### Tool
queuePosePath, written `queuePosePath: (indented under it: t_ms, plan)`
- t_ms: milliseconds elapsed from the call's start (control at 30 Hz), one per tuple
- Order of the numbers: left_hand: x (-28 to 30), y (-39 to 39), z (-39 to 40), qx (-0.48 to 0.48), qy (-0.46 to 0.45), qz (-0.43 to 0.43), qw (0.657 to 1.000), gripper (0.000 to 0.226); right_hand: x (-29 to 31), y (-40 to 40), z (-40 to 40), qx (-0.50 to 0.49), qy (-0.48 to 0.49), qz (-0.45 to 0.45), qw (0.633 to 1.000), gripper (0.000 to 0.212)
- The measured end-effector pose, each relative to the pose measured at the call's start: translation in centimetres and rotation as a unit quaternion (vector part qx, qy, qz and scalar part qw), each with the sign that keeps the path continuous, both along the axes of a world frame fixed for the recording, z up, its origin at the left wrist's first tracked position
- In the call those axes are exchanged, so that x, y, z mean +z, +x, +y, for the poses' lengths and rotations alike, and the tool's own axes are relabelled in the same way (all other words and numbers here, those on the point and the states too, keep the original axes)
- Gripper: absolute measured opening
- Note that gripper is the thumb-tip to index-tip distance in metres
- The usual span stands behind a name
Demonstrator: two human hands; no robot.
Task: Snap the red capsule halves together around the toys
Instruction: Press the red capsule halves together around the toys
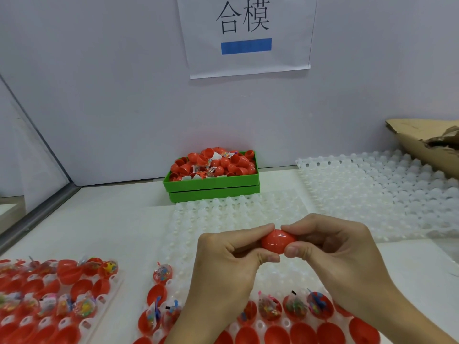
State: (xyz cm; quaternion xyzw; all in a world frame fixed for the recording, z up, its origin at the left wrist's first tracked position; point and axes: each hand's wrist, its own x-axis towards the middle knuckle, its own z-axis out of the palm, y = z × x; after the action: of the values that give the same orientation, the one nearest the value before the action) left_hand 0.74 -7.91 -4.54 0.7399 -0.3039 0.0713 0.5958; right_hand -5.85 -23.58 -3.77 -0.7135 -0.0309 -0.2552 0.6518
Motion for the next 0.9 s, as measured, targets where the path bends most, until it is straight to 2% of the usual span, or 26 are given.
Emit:
queuePosePath:
  t_ms: [200,367,467,567,900]
  plan:
    - [-0.54,0.33,0.06,0.017,0.03,-0.071,0.997,0.068,-0.09,-0.01,-0.09,0.002,-0.022,-0.001,1.0,0.028]
    - [-0.85,0.31,-0.05,0.025,0.035,-0.115,0.992,0.065,-0.4,0.04,0.25,0.0,-0.015,0.013,1.0,0.035]
    - [-0.85,0.37,-0.04,0.021,0.035,-0.108,0.993,0.067,-0.22,0.05,0.28,0.017,0.022,0.034,0.999,0.03]
    - [-0.6,0.48,0.15,0.001,0.031,-0.111,0.993,0.056,0.34,0.01,0.03,0.03,0.059,0.042,0.997,0.022]
    - [-0.36,-0.08,-0.08,0.009,0.025,-0.133,0.991,0.06,0.07,0.12,0.04,0.012,0.039,0.015,0.999,0.018]
